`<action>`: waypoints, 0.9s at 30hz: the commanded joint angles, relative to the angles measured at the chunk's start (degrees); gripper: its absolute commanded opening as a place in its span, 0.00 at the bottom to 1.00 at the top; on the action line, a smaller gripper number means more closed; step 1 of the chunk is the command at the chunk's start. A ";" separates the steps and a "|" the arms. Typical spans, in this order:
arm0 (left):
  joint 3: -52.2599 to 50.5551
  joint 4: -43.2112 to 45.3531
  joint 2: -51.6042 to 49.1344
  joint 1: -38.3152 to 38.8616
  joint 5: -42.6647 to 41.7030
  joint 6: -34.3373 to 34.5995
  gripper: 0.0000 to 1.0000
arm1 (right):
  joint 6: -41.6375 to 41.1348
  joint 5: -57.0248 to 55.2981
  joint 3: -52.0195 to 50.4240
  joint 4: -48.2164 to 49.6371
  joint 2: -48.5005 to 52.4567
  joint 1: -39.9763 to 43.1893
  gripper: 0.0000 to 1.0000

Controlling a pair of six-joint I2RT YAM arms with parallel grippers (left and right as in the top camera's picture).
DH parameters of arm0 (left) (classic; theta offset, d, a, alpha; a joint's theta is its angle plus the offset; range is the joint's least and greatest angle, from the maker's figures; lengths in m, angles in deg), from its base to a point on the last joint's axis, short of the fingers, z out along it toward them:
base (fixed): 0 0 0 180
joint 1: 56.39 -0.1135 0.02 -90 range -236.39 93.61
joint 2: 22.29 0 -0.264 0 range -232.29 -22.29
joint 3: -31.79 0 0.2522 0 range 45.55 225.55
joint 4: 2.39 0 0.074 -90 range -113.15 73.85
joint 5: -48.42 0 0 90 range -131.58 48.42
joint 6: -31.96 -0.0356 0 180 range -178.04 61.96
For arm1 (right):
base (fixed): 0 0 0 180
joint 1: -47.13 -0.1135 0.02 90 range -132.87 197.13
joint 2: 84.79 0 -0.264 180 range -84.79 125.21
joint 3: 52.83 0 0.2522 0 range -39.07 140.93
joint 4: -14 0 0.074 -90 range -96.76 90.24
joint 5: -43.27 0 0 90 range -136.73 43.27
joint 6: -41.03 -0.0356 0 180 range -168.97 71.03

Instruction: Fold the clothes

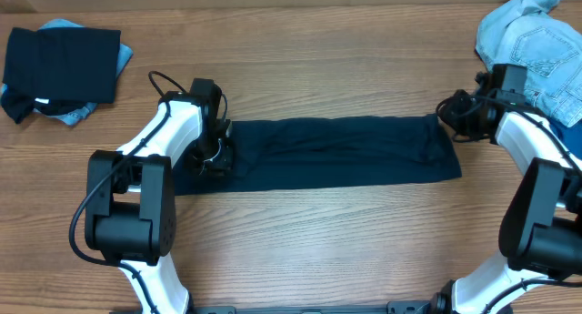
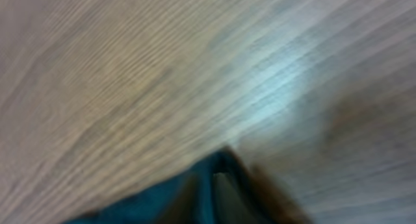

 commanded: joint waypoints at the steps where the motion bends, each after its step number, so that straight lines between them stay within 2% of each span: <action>1: -0.81 1.16 -0.37 -0.13 1.79 1.27 0.18 | 3.96 7.17 0.22 -5.79 0.09 0.87 0.56; 3: -0.81 1.18 -0.37 -0.11 1.79 1.27 0.18 | 5.38 7.48 0.24 -8.59 0.09 0.72 0.61; 6: -0.81 1.25 -0.37 -0.11 1.79 1.25 0.18 | 5.64 7.54 0.22 -12.28 0.09 0.72 0.61; 10: -0.81 1.36 -0.35 -0.11 1.79 1.25 0.18 | 5.64 8.81 0.22 -14.60 0.09 0.66 0.46; 15: -0.81 1.42 -0.35 -0.11 1.79 1.22 0.18 | 6.93 8.81 0.74 -11.30 0.07 0.98 0.47; 21: -0.81 1.44 -0.37 -0.11 1.75 1.25 0.18 | 6.95 6.34 1.64 -13.49 0.07 1.16 0.33; 23: -0.81 1.62 -0.35 -0.11 1.75 1.25 0.18 | 6.84 2.62 1.64 -13.05 0.07 1.07 0.19; 27: -0.81 1.92 -0.37 -0.11 1.73 1.25 0.19 | 6.45 -0.68 1.64 -9.44 0.07 1.64 0.17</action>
